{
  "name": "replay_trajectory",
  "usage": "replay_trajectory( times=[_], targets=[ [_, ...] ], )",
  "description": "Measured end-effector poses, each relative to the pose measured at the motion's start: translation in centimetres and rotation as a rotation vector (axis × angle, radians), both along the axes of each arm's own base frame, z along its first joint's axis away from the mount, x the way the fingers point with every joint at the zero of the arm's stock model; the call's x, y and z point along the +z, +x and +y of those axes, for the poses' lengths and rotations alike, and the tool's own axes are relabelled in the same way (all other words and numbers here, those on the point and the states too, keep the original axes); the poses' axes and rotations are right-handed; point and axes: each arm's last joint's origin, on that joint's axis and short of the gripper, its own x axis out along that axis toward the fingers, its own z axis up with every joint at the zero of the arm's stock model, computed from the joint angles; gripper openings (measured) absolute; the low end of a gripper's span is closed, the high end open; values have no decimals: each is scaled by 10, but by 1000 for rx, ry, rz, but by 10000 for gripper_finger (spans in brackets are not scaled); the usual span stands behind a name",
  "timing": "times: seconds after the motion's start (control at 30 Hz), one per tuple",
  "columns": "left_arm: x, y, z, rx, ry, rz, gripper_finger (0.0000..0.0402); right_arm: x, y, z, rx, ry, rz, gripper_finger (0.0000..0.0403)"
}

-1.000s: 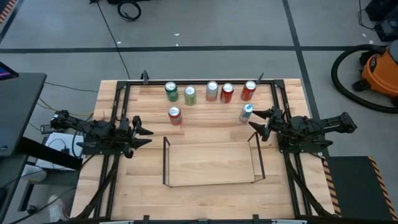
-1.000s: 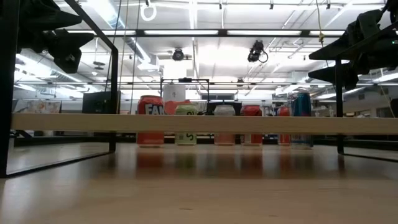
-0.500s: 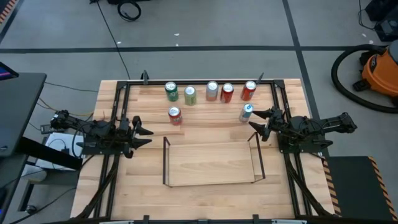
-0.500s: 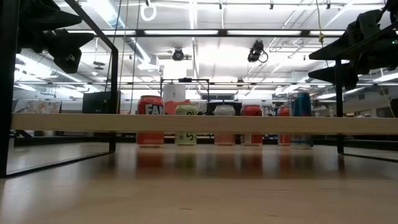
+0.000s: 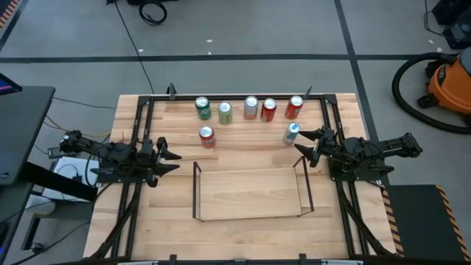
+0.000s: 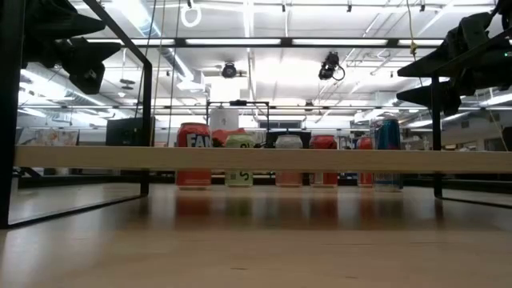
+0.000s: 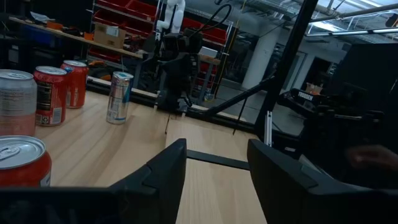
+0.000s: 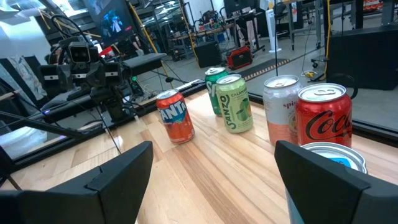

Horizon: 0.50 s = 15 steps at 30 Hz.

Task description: Place canned beverage on shelf

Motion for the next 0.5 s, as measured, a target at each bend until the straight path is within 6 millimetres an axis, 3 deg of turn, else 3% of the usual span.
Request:
replay_trajectory(
  times=[0.37, 0.5],
  targets=[
    [12, -2, 3, 76, -17, -115, 180, 0, 0, 0, -4, 1, -4, 348],
    [16, -3, 4, 115, 7, -158, 180, 11, 0, 0, -5, 23, -116, 348]
  ],
)
